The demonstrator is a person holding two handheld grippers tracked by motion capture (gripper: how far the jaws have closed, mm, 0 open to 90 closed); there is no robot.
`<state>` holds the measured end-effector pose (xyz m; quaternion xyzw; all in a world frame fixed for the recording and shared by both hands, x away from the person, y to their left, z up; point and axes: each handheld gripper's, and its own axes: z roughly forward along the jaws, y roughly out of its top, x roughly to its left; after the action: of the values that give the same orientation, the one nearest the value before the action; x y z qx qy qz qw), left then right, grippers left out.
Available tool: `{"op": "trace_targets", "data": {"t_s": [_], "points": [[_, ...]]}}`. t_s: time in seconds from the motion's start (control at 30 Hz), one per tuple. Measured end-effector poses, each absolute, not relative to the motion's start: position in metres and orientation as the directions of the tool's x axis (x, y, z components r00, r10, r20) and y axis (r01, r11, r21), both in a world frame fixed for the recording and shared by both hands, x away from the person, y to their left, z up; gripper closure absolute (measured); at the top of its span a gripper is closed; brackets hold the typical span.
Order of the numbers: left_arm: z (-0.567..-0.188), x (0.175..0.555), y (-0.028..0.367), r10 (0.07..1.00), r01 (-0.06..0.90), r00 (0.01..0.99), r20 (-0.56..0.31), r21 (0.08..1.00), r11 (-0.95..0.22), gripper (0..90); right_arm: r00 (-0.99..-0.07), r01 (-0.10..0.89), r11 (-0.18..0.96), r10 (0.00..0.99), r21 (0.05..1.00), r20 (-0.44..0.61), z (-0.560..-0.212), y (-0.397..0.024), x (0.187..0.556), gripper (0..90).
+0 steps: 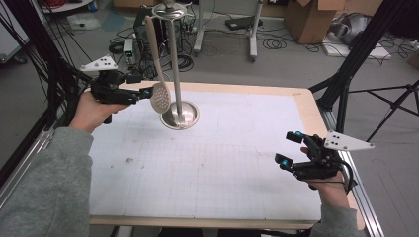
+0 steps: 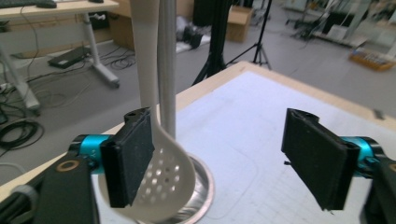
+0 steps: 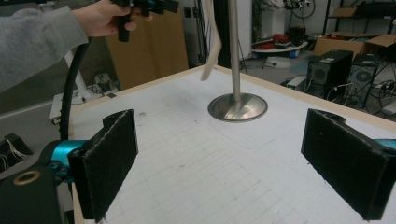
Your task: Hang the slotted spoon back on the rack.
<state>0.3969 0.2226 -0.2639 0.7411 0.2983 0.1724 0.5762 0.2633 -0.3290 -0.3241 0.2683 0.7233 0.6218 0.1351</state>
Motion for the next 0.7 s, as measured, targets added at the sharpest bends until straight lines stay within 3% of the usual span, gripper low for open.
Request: {"op": "trace_targets", "data": {"t_s": [0.1, 0.23, 0.7], "points": [[-0.268, 0.387, 0.231, 0.650, 0.250, 0.753, -0.102, 0.958, -0.139, 15.7, -0.816, 0.212, 0.083, 0.563, 0.974, 0.130, -0.324, -0.330, 0.264, 9.7], [-0.274, 0.374, 0.241, 0.635, 0.240, 0.764, -0.111, 0.963, -0.121, 13.1, -0.814, 0.213, 0.083, 0.566, 0.973, 0.130, -0.323, -0.330, 0.264, 9.7], [-0.295, 0.340, 0.257, 0.637, 0.200, 0.766, -0.087, 0.974, -0.108, 12.8, -0.809, 0.211, 0.082, 0.574, 0.974, 0.127, -0.323, -0.328, 0.267, 9.7]]}}
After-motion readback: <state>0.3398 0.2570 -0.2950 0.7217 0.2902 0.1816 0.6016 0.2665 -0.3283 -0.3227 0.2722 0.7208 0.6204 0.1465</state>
